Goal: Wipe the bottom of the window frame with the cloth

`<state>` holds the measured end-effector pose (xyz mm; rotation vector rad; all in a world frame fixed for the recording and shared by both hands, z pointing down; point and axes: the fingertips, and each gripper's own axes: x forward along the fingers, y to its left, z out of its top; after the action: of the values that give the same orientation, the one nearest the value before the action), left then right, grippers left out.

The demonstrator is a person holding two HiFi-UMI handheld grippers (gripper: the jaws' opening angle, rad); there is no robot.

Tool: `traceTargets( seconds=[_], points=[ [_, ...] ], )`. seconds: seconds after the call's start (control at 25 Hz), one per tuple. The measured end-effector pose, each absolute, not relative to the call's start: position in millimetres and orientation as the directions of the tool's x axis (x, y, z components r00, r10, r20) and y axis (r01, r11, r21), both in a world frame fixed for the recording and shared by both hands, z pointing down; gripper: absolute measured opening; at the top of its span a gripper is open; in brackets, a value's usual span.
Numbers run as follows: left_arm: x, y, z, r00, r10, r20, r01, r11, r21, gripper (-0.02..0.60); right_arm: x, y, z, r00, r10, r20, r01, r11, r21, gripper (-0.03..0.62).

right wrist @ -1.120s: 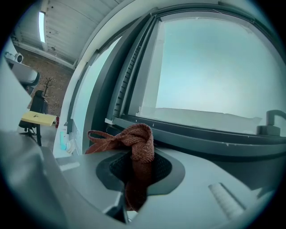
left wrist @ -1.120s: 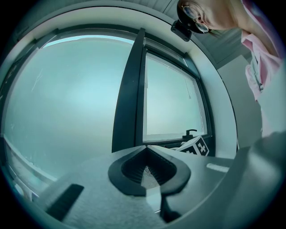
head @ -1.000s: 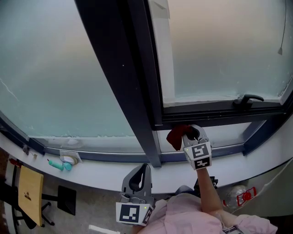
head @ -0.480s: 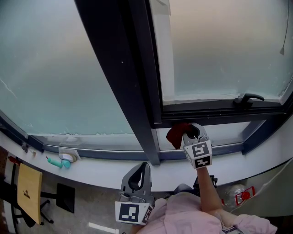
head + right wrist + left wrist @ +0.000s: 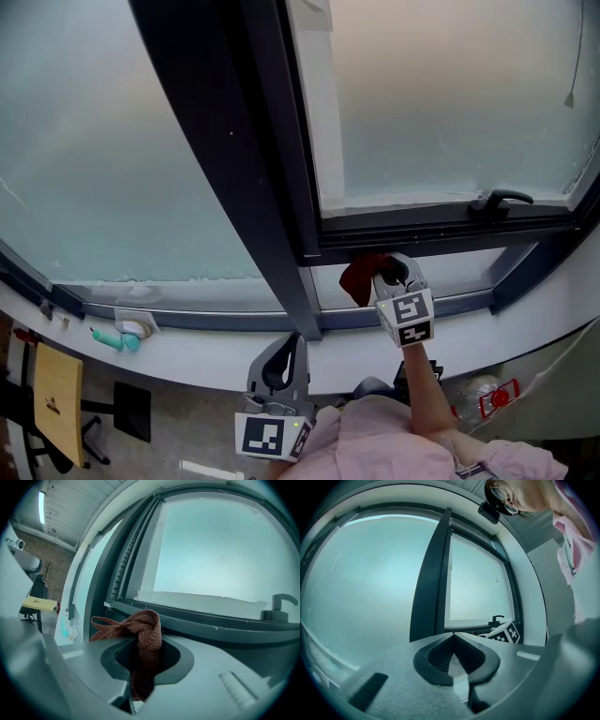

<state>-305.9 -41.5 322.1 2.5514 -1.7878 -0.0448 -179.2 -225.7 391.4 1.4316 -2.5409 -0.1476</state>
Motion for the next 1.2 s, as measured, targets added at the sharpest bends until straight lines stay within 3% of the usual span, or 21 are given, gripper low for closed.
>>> traceTargets(
  seconds=[0.32,0.56,1.2],
  points=[
    [-278.8,-56.2,324.1,0.4,-0.917,0.002,-0.917,-0.4,-0.003,-0.005,-167.9,-226.3,393.6,-0.501,-0.852,0.15,-0.829,0.522,0.198,0.063],
    [-252.3,-73.0,306.3,0.439,-0.894,-0.089,-0.898,-0.439,-0.021,-0.005,-161.0,-225.8,393.2,-0.497,-0.855,0.148,-0.832,0.518,0.199,0.063],
    [-186.2,-91.9,316.1,0.438,-0.898,-0.033,-0.897,-0.439,0.044,-0.005,-149.2,-234.6,387.0,-0.536,-0.839,0.096,-0.818,0.544,0.187,0.063]
  ],
)
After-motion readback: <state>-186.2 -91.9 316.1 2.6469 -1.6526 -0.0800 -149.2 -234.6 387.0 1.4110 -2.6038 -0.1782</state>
